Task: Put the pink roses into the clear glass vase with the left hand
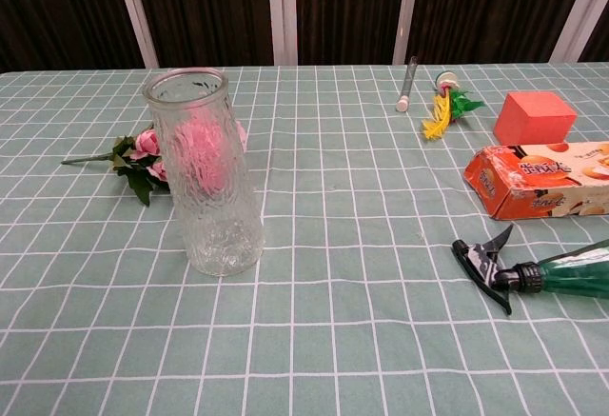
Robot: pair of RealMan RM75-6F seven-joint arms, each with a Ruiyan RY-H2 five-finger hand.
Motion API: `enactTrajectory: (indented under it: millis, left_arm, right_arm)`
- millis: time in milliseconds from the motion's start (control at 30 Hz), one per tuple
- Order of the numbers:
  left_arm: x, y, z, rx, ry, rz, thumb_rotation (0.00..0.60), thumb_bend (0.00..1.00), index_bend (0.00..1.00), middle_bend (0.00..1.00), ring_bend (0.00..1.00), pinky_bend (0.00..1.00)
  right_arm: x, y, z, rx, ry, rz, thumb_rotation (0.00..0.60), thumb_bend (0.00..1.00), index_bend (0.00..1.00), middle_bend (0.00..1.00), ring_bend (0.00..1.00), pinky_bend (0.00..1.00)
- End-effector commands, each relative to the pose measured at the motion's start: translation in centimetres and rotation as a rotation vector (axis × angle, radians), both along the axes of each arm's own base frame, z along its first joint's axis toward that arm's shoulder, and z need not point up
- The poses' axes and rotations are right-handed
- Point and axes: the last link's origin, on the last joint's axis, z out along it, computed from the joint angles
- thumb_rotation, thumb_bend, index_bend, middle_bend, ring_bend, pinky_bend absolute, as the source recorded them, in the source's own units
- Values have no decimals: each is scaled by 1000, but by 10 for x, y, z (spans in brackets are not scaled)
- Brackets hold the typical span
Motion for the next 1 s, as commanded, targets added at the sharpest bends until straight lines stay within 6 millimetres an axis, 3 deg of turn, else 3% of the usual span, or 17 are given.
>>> enactTrajectory:
  millis: [33,733,900,1000]
  left_arm:
    - [0,1,-1,-7,3,-4,600,300,90,57,0,0]
    - [0,8,-11,-40,-5,3,600,300,91,65,0,0]
    - [-1,22,-18,-73,13,12,600,275,82,62,0,0]
    - [5,42,-20,-95,40,9,600,251,78,60,0,0]
  right_arm:
    - [0,-1,-1,0,6,3,600,209,128,46,24,0]
    - [0,4,1,-11,2,-5,600,210,127,46,24,0]
    - [0,5,3,-15,-6,-8,600,210,127,46,24,0]
    - [-1,5,3,-15,-6,-14,600,210,127,46,24,0]
